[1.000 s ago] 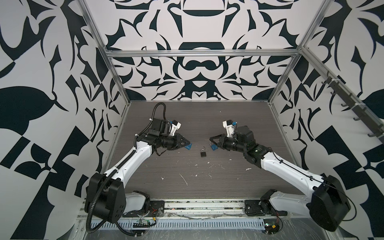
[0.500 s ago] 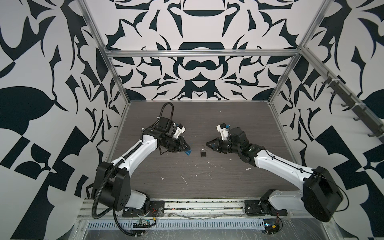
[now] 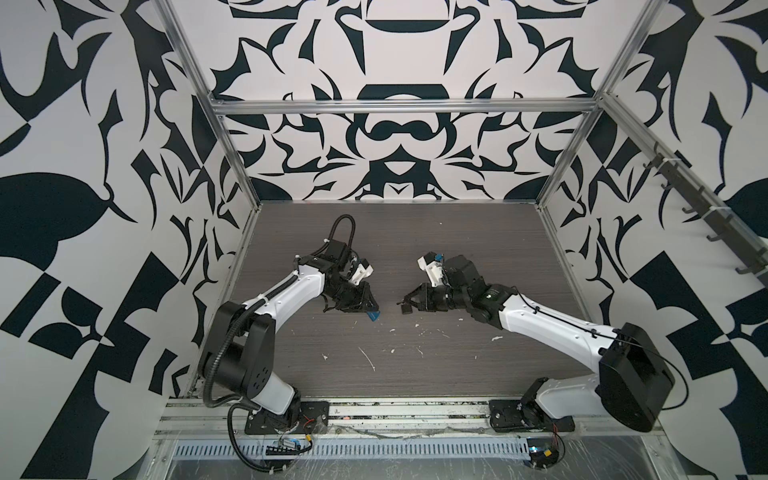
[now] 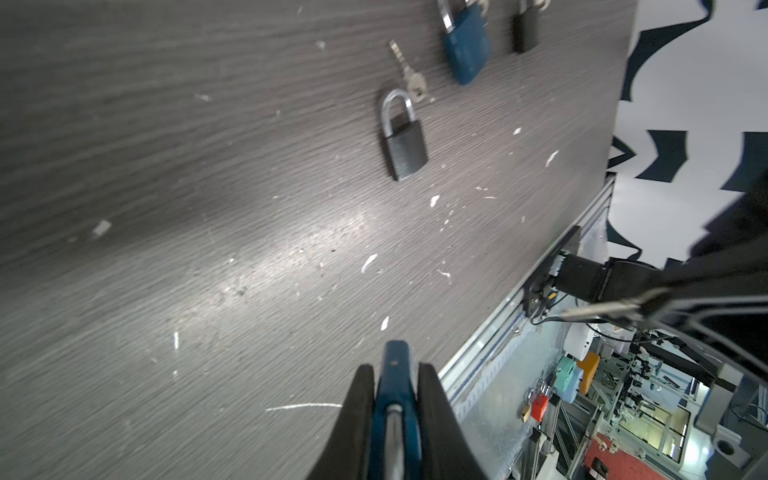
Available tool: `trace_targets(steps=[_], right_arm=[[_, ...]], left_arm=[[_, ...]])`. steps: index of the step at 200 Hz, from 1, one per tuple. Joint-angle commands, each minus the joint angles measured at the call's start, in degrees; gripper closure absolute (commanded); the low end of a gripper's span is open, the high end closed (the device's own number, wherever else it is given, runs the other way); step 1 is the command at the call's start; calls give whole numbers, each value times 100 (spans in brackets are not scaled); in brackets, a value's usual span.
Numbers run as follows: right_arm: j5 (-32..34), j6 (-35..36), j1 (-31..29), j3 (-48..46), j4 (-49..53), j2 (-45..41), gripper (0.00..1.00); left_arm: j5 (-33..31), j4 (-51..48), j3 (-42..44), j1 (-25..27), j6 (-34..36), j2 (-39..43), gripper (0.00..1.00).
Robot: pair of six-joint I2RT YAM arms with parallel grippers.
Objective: Lock with the key
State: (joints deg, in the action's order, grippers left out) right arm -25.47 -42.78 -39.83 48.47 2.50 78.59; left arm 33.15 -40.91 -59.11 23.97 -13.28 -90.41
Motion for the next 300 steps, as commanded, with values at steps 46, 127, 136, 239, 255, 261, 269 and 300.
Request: trace_targets(steps=[46, 127, 136, 239, 255, 261, 269, 300], right_arm=[[-142, 403, -68, 317, 207, 214, 100], [-248, 477, -112, 203, 86, 399, 100], [-261, 481, -122, 198, 76, 412, 100], [-349, 556, -121, 228, 40, 624, 100], [-329, 579, -121, 255, 86, 640, 100], [-306, 578, -129, 268, 93, 640, 100], [-266, 583, -123, 280, 123, 645, 100], [-291, 810, -117, 473, 328, 717, 100]], left_arm=[[-388, -508, -400, 158, 558, -783, 100], [-761, -814, -1149, 257, 759, -1774, 88], [-803, -844, -1216, 253, 774, -1844, 83], [-1146, -922, -1987, 253, 889, -2200, 55], [-1152, -911, -2083, 251, 896, -2246, 55], [-1151, -898, -2102, 257, 890, -2249, 55], [-1157, -864, -2120, 258, 884, -2237, 55], [-1240, -822, -2176, 255, 845, -2058, 55]])
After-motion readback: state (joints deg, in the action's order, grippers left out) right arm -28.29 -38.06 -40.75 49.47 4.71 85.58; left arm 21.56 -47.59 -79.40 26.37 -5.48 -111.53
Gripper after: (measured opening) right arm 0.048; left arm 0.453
